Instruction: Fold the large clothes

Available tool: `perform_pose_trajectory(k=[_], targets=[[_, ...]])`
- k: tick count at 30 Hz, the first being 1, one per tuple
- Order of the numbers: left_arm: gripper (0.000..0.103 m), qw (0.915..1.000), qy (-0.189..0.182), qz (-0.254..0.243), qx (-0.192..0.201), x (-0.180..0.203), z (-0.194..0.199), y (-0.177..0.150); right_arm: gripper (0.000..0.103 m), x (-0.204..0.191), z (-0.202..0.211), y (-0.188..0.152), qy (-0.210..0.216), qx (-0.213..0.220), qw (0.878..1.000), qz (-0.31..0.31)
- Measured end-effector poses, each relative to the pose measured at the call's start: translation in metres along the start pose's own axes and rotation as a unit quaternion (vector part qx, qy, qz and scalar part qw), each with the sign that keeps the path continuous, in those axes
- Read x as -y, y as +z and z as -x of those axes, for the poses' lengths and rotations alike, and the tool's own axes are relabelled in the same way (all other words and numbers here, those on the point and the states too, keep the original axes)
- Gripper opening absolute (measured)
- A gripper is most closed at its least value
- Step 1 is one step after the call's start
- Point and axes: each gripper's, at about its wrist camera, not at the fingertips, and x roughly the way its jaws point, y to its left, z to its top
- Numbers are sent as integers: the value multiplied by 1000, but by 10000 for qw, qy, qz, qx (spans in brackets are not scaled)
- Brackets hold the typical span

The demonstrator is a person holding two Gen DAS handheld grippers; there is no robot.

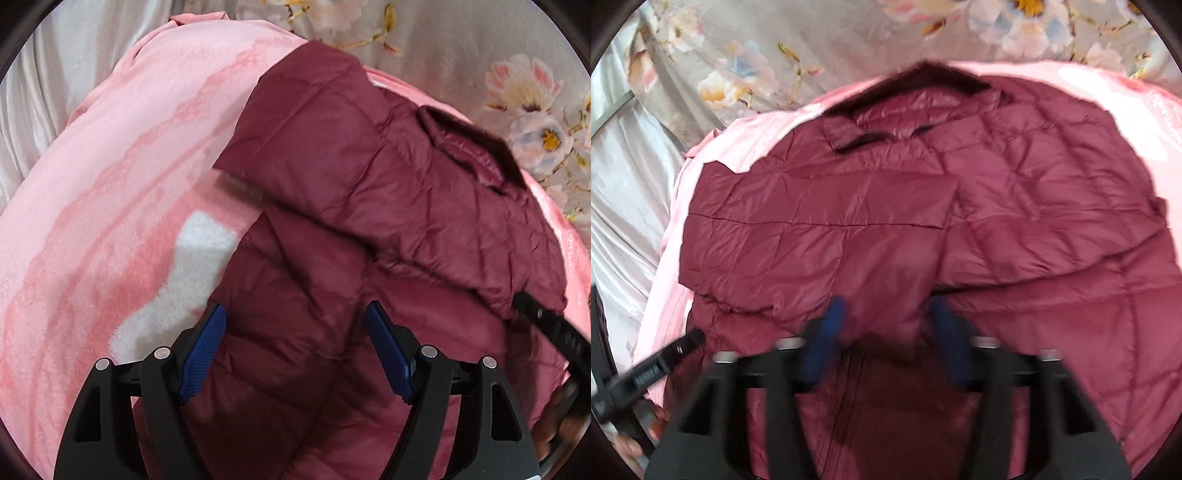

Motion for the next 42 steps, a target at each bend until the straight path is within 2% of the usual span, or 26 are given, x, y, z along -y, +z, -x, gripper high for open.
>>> perform_pose_trajectory(k=[1,3,5,7,9,11,12,18,22,24,27,28,29,31,37,42], targets=[[75,10000,13,-44,21,-1,0,-1,3,2,5,5,76,70,9999,-49],[75,10000,-22,-36,23,-1,2,0,2,5,31,21,6,489,9988,26],[75,9998,-164,55,-15,-5,3,4,2,8,72,41,-370,1140,9926,211],[75,9991,-391,179,-61,-7,5,11,2,15,103,57,-784,1552,9842,320],[75,9972,-651,352,-96,-10,6,20,2,26,115,68,-1250,1737,9760,415],[75,9911,-1147,670,-128,-12,7,34,2,42,116,75,-1444,1718,9738,371],[75,9892,-1246,762,-146,-11,5,40,2,52,114,77,-1447,1664,9749,303],[74,9784,-1666,1215,-134,-2,-13,81,2,78,102,81,-1285,1483,9804,167],[72,9668,-1887,1685,-358,-2,-46,103,2,80,106,82,-1219,1500,9808,255],[66,9648,-1798,1878,-406,-7,-57,107,2,78,106,81,-1224,1500,9806,316],[52,9696,-1566,1856,-294,-7,-62,116,2,78,107,80,-1231,1515,9800,381],[38,9727,-1487,1766,-243,-6,-60,119,2,79,107,79,-1249,1525,9796,390],[19,9760,-1402,1655,-208,-5,-59,123,2,80,107,79,-1284,1534,9790,404],[4,9845,-1084,1378,-54,-1,-50,127,2,83,103,74,-1427,1506,9771,464],[1,9946,-519,830,336,2,-37,117,2,97,60,49,-1603,986,9810,474],[1,9979,-261,572,148,-2,-59,104,2,114,28,27,-1547,640,9855,278]])
